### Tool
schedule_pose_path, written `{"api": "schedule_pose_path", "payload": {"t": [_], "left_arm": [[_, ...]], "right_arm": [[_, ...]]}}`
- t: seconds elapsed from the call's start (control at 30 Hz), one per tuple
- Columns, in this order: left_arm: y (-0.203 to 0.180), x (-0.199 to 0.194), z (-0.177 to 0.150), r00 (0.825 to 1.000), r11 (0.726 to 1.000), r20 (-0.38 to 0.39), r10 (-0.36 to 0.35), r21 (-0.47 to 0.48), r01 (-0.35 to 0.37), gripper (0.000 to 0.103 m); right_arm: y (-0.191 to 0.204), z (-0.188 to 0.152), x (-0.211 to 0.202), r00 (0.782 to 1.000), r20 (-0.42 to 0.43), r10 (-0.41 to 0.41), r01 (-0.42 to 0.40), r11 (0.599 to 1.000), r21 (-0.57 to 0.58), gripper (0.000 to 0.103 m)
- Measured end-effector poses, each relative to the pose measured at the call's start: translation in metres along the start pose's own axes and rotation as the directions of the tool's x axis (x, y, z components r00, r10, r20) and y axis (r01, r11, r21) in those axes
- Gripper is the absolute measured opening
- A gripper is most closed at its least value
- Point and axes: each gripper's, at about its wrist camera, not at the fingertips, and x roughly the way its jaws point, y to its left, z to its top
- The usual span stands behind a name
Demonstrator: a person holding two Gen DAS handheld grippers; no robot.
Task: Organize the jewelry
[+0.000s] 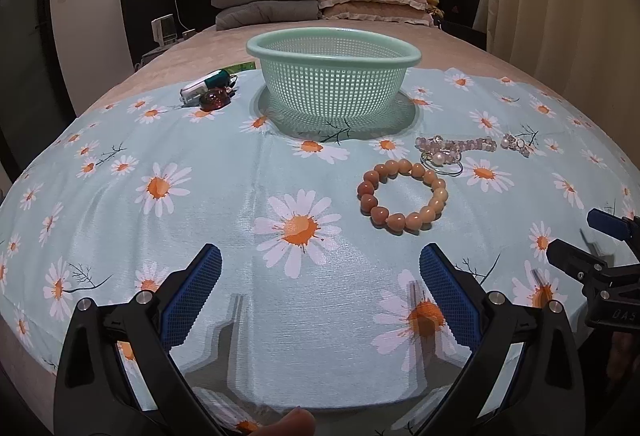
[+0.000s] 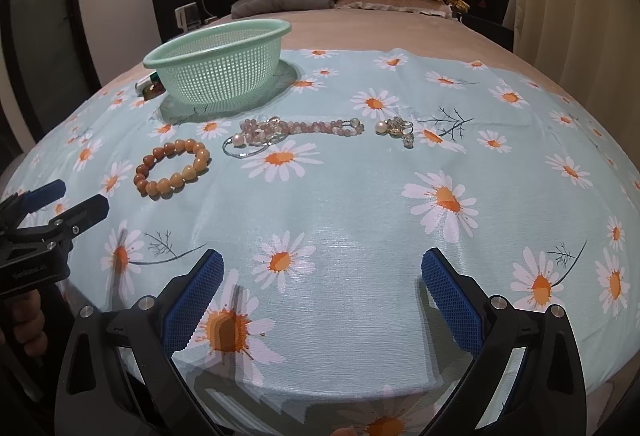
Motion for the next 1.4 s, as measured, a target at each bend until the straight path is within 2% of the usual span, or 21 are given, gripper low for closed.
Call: {"api": "schedule_pose_path", "payload": {"t": [0.13,0.27,0.37,0.57,0.77,0.9,1.0,1.07,1.13,1.23,1.4], "left_arm": [[-0.003,0.004,0.0,1.0,1.0,-0.02,-0.022,0.011,0.022,0.097],[-0.006,0.005,0.0,0.998,0.998,-0.036,-0.059,0.026,0.06,0.097],[-0.012,0.007,0.004,0.999,0.997,-0.026,-0.045,0.054,0.047,0.097],[-0.016,0.024,0.013,0.999,0.996,-0.046,-0.02,0.085,0.024,0.097],[-0.017,0.039,0.022,0.998,0.994,-0.064,-0.027,0.107,0.033,0.097],[-0.021,0.054,0.024,0.995,0.991,-0.095,-0.015,0.13,0.028,0.097],[-0.019,0.065,0.028,0.993,0.992,-0.106,-0.042,0.117,0.055,0.099],[-0.018,0.07,0.029,0.994,0.991,-0.091,-0.058,0.111,0.068,0.099],[-0.021,0.073,0.028,0.997,0.99,-0.065,-0.043,0.13,0.051,0.099],[-0.025,0.075,0.031,0.998,0.988,-0.057,-0.029,0.148,0.038,0.099],[-0.025,0.076,0.041,0.992,0.985,-0.069,-0.107,0.126,0.115,0.097]], "right_arm": [[0.002,0.0,0.003,1.0,-0.016,-0.001,0.001,1.0,-0.011,0.095],[-0.008,0.005,0.009,0.999,-0.049,0.006,-0.004,0.999,0.042,0.095],[-0.024,0.015,0.008,0.998,-0.037,0.041,-0.037,0.995,0.091,0.095],[-0.048,0.044,0.022,1.0,-0.013,-0.014,0.016,0.994,0.109,0.095],[-0.066,0.058,0.041,0.999,-0.037,-0.022,0.027,0.988,0.153,0.095],[-0.069,0.065,0.058,0.996,-0.064,-0.055,0.063,0.99,0.125,0.095],[-0.074,0.074,0.074,0.996,-0.082,-0.028,0.039,0.99,0.139,0.095],[-0.077,0.077,0.084,0.995,-0.1,-0.031,0.045,0.989,0.143,0.095],[-0.077,0.078,0.094,0.992,-0.113,-0.062,0.075,0.99,0.118,0.096],[-0.073,0.076,0.1,0.992,-0.093,-0.087,0.094,0.992,0.079,0.096],[-0.074,0.074,0.101,0.993,-0.082,-0.083,0.09,0.992,0.084,0.096]]}}
